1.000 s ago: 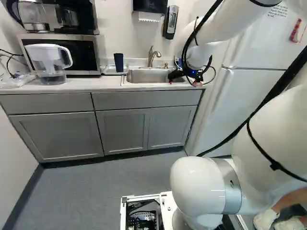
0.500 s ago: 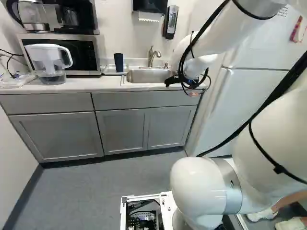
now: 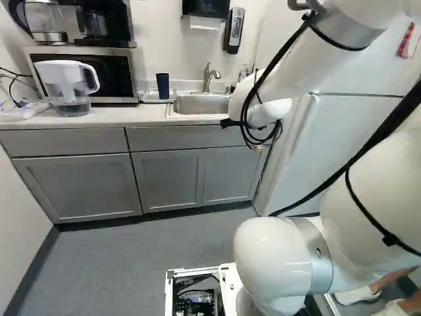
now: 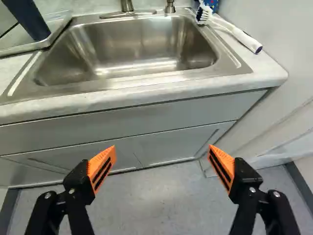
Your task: Rinse the cup and place it in the tray
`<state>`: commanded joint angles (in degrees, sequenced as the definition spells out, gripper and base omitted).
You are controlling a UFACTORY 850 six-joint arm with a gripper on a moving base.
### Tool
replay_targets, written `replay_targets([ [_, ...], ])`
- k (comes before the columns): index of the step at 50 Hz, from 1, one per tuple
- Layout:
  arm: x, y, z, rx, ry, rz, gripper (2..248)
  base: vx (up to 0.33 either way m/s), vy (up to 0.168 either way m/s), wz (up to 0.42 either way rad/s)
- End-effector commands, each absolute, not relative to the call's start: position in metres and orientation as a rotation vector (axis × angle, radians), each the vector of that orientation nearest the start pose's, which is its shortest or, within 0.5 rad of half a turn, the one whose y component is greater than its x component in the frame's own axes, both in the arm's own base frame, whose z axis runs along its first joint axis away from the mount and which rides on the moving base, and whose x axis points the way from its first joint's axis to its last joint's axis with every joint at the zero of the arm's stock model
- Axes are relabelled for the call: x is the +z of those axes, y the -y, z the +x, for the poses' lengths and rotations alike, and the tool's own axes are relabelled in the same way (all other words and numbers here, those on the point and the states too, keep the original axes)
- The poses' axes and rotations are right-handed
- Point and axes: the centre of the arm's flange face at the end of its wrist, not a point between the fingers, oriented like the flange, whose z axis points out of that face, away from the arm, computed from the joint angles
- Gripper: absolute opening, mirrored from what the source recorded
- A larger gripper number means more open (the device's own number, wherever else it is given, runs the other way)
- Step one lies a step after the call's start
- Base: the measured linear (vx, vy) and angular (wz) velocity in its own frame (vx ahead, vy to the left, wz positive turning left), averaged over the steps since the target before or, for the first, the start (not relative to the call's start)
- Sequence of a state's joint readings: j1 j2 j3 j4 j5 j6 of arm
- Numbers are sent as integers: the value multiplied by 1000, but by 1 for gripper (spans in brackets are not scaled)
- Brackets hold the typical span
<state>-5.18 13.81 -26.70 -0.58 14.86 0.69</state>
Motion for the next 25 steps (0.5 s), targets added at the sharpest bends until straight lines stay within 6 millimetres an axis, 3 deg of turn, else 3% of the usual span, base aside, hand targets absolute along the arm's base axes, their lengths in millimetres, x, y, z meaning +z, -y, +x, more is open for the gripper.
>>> replay_targets([
  [25,418,17,334,-1630,-71,-2712,247,0,0,0],
])
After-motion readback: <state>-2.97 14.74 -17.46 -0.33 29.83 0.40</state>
